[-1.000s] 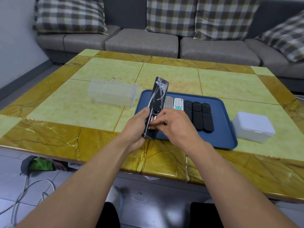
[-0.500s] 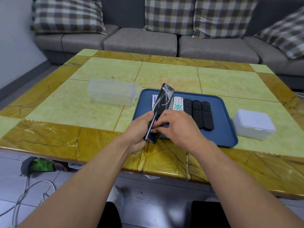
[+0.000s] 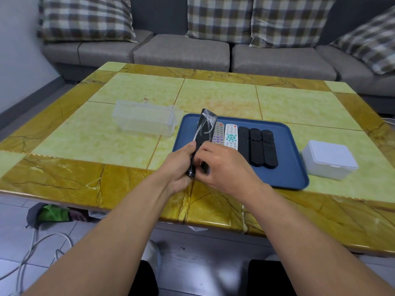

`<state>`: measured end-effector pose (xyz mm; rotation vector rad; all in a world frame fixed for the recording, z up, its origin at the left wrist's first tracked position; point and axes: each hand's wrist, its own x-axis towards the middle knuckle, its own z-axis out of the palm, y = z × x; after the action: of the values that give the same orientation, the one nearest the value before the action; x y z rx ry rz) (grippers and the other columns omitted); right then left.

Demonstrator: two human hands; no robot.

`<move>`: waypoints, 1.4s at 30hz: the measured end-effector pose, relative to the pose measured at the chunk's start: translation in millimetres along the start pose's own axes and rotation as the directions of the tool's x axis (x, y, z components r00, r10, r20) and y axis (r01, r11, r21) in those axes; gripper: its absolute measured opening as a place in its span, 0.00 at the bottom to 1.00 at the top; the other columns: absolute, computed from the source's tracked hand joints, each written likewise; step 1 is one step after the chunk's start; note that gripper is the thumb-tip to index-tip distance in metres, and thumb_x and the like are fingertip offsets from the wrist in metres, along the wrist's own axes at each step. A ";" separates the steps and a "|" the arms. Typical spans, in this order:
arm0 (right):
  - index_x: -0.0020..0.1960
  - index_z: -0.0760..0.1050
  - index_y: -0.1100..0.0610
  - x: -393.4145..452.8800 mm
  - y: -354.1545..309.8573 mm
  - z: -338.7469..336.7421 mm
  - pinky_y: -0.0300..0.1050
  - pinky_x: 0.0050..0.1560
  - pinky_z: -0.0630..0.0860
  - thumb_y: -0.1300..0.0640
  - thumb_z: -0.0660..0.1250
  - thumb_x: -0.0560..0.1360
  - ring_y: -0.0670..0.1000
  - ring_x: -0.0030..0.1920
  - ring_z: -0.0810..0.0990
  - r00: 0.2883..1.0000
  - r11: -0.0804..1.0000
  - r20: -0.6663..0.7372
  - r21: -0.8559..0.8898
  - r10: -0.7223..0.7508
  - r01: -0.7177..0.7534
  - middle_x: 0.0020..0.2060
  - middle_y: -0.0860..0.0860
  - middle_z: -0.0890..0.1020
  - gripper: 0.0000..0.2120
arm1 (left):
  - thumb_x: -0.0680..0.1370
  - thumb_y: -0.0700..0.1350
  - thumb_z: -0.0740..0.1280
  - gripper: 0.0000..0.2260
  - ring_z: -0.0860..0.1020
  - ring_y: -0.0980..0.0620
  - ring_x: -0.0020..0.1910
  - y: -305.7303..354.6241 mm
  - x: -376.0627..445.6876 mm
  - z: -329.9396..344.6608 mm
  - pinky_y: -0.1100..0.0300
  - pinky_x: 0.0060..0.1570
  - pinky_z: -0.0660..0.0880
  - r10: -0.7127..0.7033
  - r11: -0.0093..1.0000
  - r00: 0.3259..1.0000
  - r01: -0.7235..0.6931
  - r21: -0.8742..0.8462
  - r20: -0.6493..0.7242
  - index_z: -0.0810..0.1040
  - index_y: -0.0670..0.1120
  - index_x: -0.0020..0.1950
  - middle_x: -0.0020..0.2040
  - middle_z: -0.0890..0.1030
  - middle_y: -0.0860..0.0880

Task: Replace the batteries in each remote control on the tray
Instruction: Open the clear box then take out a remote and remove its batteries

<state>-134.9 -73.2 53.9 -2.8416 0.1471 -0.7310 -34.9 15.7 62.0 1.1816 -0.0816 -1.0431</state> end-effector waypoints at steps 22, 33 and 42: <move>0.48 0.87 0.55 -1.5 -1.6 1.9 0.49 0.40 0.83 0.58 0.74 0.70 0.49 0.43 0.85 0.996 0.988 -0.083 0.151 0.035 -0.022 0.45 0.49 0.86 0.07 | 0.85 0.47 0.60 0.16 0.85 0.43 0.47 0.4 3.7 -6.1 0.49 0.43 0.84 -0.096 0.981 0.994 0.086 -0.174 -0.047 0.79 0.36 0.61 0.55 0.84 0.37; 0.53 0.86 0.53 -0.4 -5.8 0.6 0.53 0.41 0.83 0.60 0.71 0.71 0.52 0.48 0.84 0.998 0.996 -0.056 0.084 -0.013 0.018 0.51 0.47 0.86 0.12 | 0.86 0.49 0.56 0.18 0.86 0.46 0.41 9.4 2.0 -10.5 0.56 0.35 0.83 -0.160 0.968 0.987 0.161 -0.191 0.021 0.76 0.37 0.66 0.50 0.86 0.40; 0.46 0.87 0.53 5.2 4.3 1.3 0.51 0.38 0.79 0.62 0.76 0.69 0.55 0.40 0.80 0.983 0.981 0.009 -0.060 -0.185 0.185 0.42 0.47 0.86 0.07 | 0.86 0.48 0.56 0.16 0.84 0.49 0.35 7.9 -1.0 -13.4 0.57 0.34 0.81 -0.168 0.986 0.986 0.168 0.008 0.018 0.80 0.40 0.58 0.41 0.86 0.44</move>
<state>-129.9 -78.0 54.3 -2.9425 -0.0988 -0.7693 -23.2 25.9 62.8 1.2008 0.0005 -1.2027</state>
